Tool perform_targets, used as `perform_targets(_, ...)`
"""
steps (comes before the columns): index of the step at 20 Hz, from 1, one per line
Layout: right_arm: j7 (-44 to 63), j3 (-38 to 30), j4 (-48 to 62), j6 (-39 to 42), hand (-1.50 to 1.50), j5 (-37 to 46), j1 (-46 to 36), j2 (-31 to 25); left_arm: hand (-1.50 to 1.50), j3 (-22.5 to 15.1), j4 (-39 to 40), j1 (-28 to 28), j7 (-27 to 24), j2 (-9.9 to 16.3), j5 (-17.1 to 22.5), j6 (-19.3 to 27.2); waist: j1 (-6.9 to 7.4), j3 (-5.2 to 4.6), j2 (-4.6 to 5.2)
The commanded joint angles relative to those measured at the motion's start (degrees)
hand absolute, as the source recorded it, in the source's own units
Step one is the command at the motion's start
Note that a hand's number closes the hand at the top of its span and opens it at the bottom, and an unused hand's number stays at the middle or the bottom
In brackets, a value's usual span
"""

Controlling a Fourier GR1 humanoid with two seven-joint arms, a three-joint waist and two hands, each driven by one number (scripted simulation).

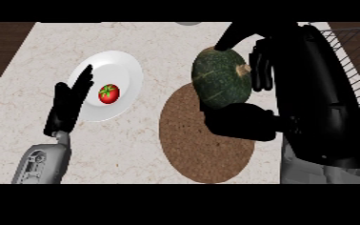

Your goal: Pick the squash from the placemat and place it in the basket

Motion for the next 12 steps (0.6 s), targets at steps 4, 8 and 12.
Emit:
perform_targets(4, 9.93, -12.70, 2.79, 9.67, 1.50, -4.79, -14.91, -3.60, 0.00, 0.57, -1.50, 1.21, -0.23, 0.70, 0.98, -1.30, 0.11, 0.01, 0.01)
perform_targets(8, 8.48, -13.77, 9.96, 9.46, 1.50, -1.20, -19.28, -7.13, 0.00, -0.12, 0.18, -3.11, 2.76, -0.56, -0.81, 1.10, -0.28, 0.00, 0.13)
perform_targets(12, 3.34, -16.24, 16.90, 17.49, 1.50, -0.94, -19.44, -17.76, 0.00, 0.76, -0.85, 0.90, 0.40, 1.08, 0.61, -1.20, -0.16, -0.06, 0.02)
